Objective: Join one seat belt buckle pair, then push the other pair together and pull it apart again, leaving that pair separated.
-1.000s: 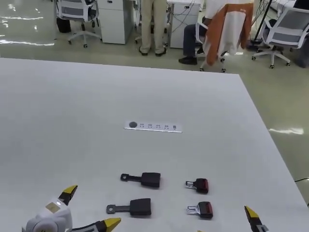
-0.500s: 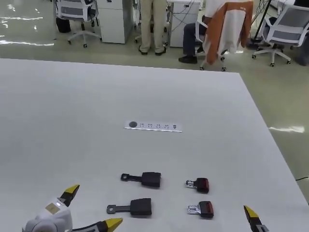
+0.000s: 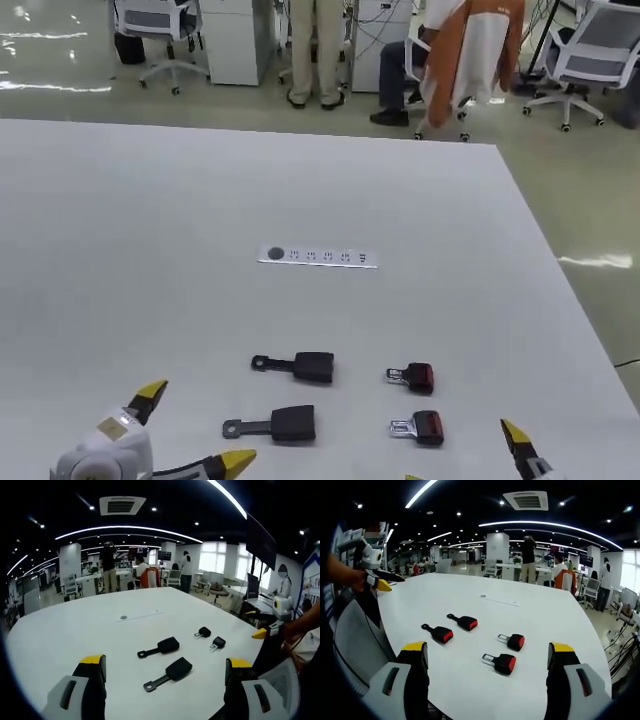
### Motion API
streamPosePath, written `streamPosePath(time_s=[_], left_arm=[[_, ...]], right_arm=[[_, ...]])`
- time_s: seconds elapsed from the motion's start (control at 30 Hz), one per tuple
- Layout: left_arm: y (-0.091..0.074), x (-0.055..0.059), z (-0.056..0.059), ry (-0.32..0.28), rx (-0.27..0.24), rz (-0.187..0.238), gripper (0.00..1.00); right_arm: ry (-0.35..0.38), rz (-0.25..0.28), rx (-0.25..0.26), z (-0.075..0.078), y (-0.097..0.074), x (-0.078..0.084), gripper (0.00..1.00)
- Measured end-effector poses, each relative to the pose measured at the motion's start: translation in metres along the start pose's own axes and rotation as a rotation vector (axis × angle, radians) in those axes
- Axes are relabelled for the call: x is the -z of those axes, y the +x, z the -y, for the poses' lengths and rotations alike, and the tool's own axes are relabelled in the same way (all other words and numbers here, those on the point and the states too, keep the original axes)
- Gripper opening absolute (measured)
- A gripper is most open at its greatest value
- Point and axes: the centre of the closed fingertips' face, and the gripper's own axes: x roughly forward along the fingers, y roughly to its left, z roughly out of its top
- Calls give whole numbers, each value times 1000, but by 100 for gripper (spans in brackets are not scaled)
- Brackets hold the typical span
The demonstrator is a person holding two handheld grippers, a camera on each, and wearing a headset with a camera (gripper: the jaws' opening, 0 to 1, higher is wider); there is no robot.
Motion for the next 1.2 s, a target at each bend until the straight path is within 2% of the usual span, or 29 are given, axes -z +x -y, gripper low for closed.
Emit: streamPosePath(time_s=[0.47, 0.8, 0.97, 1.2], left_arm=[[12, 10, 8, -12, 20, -32, 100], [22, 23, 8, -22, 39, -61, 100], [31, 26, 13, -22, 51, -78, 100], [40, 28, 18, -19, 66, -94, 100]], right_arm=[[15, -22, -2, -5, 0, 4, 99], [22, -46, -7, 2, 10, 16, 99], [27, -55, -20, 6, 17, 25, 99], [25, -72, -41, 3, 25, 27, 99]])
